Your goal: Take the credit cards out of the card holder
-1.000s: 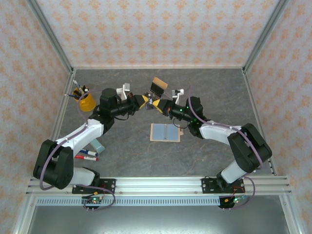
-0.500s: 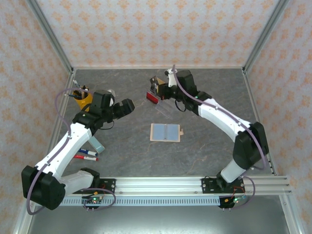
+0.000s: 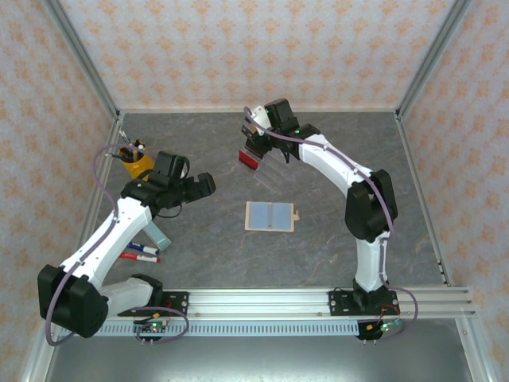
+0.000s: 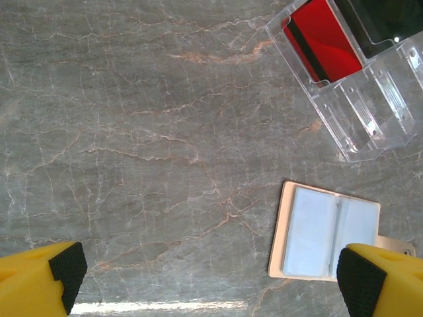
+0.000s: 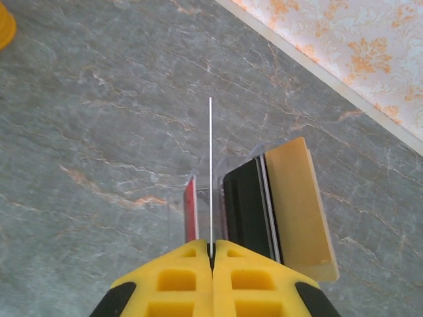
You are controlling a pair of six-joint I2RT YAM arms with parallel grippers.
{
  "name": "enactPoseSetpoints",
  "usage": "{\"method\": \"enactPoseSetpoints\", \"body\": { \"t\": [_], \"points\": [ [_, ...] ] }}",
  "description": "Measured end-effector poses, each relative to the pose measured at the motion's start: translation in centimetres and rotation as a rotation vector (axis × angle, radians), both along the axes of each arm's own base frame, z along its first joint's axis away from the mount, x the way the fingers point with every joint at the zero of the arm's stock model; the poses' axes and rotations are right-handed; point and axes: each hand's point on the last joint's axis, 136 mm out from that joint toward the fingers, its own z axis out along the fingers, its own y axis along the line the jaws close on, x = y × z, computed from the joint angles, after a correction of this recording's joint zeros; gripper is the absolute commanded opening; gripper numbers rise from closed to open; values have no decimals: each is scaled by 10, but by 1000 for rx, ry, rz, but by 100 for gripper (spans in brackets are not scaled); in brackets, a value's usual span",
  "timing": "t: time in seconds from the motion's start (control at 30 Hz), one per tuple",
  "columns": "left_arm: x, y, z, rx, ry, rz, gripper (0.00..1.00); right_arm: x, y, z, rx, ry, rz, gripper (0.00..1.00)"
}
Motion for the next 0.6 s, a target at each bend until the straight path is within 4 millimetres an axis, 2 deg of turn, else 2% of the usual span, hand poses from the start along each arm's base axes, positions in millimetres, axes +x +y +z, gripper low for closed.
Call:
{"method": "enactPoseSetpoints", "body": {
  "t": [0.3,0.6],
  "points": [
    [1,-3,-7,-3,27,-9,100,21,-11,-32,-96,39,28,0],
    [0,-6,-7,-17,32,-19,100,30,-8,-41,-137,52,41,2]
  ]
}}
